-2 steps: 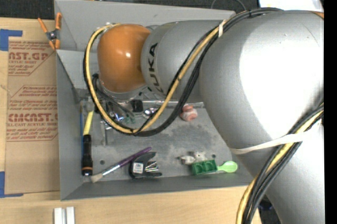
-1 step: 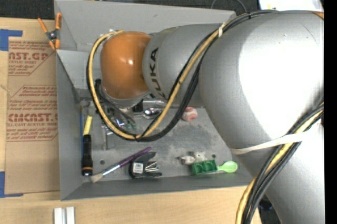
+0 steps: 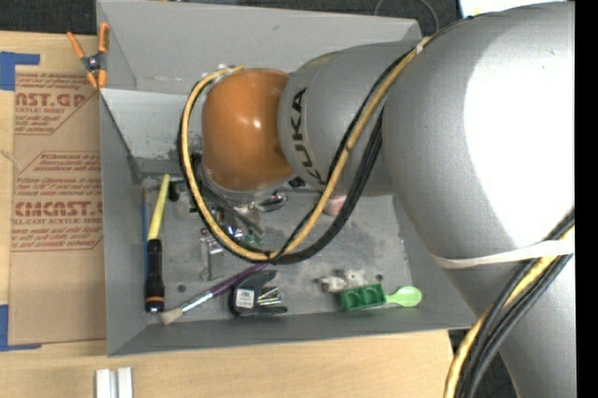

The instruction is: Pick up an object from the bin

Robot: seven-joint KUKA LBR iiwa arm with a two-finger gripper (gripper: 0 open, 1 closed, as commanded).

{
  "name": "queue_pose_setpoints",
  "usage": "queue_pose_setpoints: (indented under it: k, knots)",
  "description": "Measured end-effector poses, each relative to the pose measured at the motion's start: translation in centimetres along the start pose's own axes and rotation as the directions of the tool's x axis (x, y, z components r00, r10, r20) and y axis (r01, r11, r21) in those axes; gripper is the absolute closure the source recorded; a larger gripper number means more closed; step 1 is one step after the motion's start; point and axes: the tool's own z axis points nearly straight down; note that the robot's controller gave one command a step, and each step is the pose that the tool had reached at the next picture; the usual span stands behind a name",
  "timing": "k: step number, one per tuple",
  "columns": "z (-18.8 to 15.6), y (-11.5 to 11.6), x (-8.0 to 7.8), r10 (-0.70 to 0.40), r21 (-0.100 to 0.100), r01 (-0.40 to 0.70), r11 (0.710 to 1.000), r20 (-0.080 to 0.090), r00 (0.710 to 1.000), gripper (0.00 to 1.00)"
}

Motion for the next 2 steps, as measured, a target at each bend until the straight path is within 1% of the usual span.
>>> queue_pose_setpoints:
  k: [1, 2]
  knots:
    - [-0.8, 0.0, 0.3, -0.161, -0.004, 0.161, 0.987, 0.002, 0.987, 0.0]
    - [-7.0, -0.9, -1.7, -0.443, -0.003, 0.443, 0.897, 0.002, 0.897, 0.0]
